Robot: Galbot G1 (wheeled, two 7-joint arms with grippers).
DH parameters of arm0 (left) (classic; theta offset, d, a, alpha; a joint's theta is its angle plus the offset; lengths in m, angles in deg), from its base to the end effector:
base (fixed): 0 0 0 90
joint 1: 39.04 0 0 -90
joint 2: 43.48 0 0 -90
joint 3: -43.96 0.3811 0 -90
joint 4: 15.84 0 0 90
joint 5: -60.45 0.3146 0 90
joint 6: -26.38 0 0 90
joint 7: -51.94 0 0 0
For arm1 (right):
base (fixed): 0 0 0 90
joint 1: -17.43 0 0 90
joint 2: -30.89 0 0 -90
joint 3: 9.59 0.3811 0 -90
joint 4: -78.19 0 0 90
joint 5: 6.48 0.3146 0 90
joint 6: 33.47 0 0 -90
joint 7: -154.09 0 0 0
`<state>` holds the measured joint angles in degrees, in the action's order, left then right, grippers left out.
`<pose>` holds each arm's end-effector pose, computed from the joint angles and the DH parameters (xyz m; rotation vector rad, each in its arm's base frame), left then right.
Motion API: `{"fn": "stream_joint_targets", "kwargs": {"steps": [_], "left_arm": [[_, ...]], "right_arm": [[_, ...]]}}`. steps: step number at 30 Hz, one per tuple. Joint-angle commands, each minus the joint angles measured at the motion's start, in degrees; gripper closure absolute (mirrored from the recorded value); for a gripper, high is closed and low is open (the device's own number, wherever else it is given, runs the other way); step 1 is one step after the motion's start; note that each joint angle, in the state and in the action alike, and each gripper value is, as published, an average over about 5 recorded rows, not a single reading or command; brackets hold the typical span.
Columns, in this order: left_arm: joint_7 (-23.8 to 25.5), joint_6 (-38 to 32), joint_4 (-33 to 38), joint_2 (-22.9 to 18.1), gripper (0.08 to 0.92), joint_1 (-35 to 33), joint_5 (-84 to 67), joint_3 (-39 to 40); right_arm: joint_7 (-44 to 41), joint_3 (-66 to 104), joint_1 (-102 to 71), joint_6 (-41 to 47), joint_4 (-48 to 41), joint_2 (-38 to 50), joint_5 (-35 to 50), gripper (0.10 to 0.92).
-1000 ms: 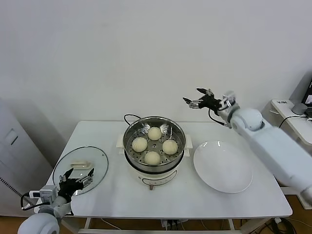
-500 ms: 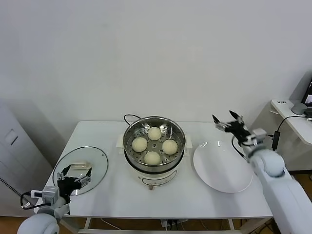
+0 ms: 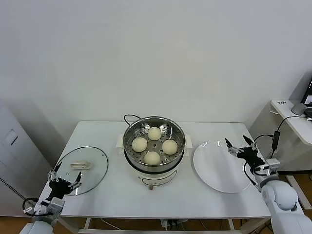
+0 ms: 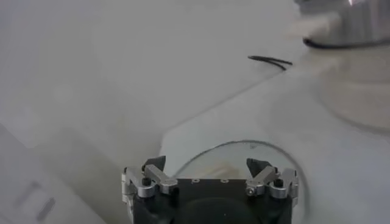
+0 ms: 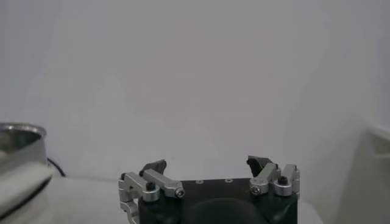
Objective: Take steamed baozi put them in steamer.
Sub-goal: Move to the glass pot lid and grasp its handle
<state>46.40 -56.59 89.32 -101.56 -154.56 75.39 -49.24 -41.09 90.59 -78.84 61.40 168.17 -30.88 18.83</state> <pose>0.1682 0.1724 -0.3514 -0.0355 -2.6825 -1.1755 0.2740 -0.2293 -0.3415 0.1608 -3.0167 0.0562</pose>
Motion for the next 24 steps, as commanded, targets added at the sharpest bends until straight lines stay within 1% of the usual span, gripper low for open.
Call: {"fn": "stream_joint_targets", "kwargs": {"steps": [1, 6, 11, 24], "left_arm": [[-2.13, -16.87, -9.61, -1.55, 0.177, 1.84, 43.24, -2.05], [-6.7, -19.0, -13.99, -3.53, 0.177, 4.44, 54.91, -2.34], [-9.35, -20.03, -17.82, -4.97, 0.177, 7.57, 61.81, -2.64], [-9.54, -19.58, -23.85, -6.57, 0.177, 14.34, 63.47, -2.27]], "right_arm": [[-1.53, 4.0, -4.67, -0.57, 0.54, -3.98, -2.48, 0.203], [-1.85, 4.07, -4.8, -0.95, 0.22, -4.89, -3.05, 0.203], [-2.15, 4.06, -4.7, -1.18, 0.17, -5.44, -3.69, 0.203], [-3.78, 3.94, -4.44, -2.36, -1.48, -7.14, -5.9, 0.203]]}}
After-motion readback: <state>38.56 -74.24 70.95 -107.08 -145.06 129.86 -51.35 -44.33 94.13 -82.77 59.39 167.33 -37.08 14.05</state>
